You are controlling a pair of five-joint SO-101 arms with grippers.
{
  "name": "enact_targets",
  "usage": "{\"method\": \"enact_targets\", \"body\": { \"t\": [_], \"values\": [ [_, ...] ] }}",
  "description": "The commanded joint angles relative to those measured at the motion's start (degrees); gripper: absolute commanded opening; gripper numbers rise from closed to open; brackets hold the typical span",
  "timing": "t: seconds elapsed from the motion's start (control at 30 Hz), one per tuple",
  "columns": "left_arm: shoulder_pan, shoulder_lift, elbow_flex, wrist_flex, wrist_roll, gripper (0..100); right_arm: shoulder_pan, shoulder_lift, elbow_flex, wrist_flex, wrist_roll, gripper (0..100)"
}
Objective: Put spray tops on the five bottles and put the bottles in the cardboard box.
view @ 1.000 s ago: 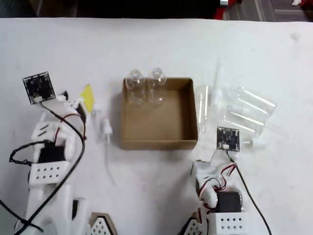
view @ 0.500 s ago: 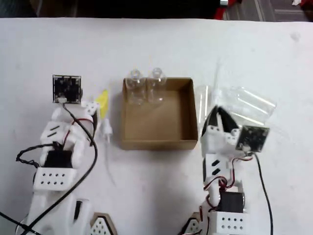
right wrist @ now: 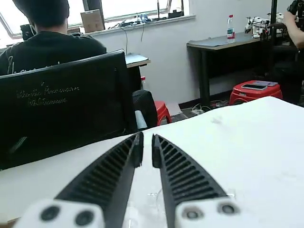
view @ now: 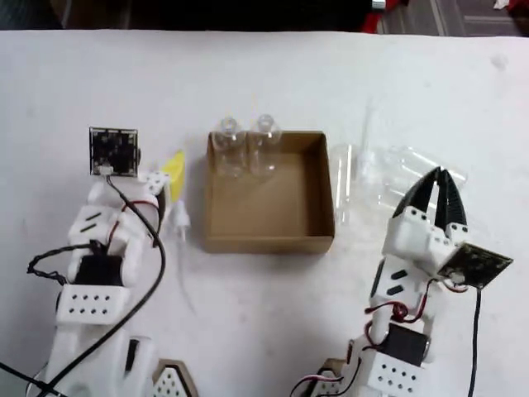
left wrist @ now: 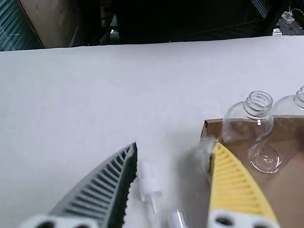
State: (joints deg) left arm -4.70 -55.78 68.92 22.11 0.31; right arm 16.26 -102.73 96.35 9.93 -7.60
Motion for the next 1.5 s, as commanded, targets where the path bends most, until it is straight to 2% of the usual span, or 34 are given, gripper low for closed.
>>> {"method": "enact_targets", "body": {
  "t": [0.0,0.1,0.2,0.33,0.53,0.7,0.9,1.13,1.33,1.47],
  "values": [
    [0.5,-1.5,-0.4,0.5,2.8,23,-1.4,-0.1,0.4,0.4,9.7,7.0],
    [0.4,-1.5,-0.4,0.5,1.9,23,-6.6,0.1,-1.6,5.4,20.6,6.6],
    [0.4,-1.1,-0.4,0.6,0.7,23,-6.5,2.1,-9.1,15.0,21.7,6.3],
    [0.4,-1.0,-0.4,0.6,0.8,23,-4.0,11.6,-22.2,22.1,22.1,6.3],
    [0.4,-1.0,-0.4,0.6,0.8,23,-0.3,41.4,-47.6,31.3,23.4,6.4],
    [0.4,-1.1,0.4,0.2,0.8,23,-0.1,69.1,-71.5,45.7,29.5,6.7],
    [0.4,-1.0,0.5,0.1,0.8,23,0.0,93.1,-98.5,61.8,29.8,6.6],
    [0.4,-1.0,0.7,0.1,0.8,23,-1.5,106.9,-113.1,64.0,30.9,6.7],
    [0.4,-1.0,0.7,0.1,0.7,23,-7.8,113.1,-116.0,64.9,50.7,10.4],
    [0.4,-1.0,0.7,0.0,0.7,23,-11.3,119.3,-119.6,68.2,54.9,19.3]
  ]
}}
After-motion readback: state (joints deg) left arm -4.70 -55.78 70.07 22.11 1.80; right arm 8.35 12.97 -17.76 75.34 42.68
